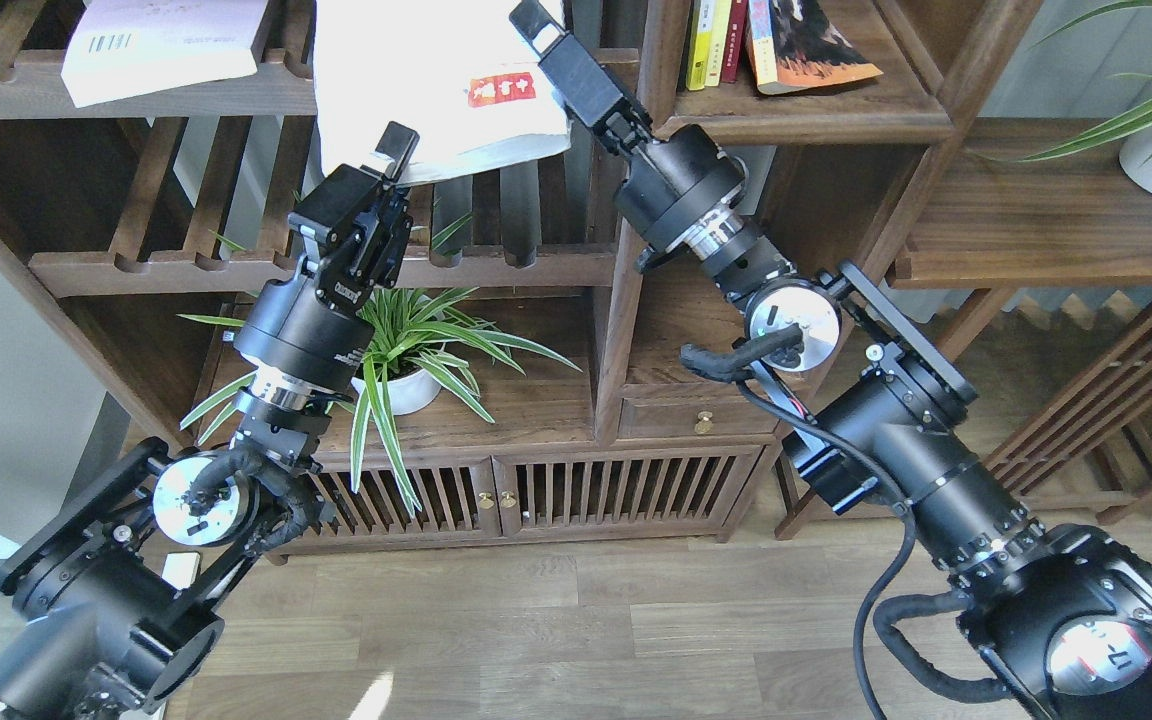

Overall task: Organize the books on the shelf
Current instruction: 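Tilt the white book off the shelf edge with the left gripper, right gripper closing in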

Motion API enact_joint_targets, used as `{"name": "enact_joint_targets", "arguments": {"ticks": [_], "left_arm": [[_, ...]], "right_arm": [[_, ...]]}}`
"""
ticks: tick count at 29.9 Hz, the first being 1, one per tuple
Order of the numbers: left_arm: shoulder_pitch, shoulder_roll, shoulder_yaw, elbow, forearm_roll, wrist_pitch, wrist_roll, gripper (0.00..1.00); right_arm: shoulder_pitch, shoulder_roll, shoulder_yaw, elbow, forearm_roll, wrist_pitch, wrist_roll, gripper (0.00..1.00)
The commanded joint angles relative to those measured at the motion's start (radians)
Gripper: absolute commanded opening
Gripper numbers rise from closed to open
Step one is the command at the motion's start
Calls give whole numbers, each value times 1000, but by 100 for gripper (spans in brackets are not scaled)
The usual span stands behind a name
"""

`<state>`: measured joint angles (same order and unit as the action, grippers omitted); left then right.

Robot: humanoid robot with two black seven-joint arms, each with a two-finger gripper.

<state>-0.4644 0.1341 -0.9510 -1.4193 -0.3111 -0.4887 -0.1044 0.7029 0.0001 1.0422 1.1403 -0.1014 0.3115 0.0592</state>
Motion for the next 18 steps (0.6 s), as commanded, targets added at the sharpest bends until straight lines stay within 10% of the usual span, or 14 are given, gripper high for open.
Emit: {"name": "enact_joint_targets", "arguments": {"ticks": [1, 18], "left_arm": [[0, 1, -6, 0, 0, 0, 0, 0], [-16, 1, -20, 16, 0, 0, -1, 1]], "right_arm": [[0, 0, -2, 4, 0, 0, 1, 44], [-13, 0, -62, 30, 2, 11, 4, 36]]}}
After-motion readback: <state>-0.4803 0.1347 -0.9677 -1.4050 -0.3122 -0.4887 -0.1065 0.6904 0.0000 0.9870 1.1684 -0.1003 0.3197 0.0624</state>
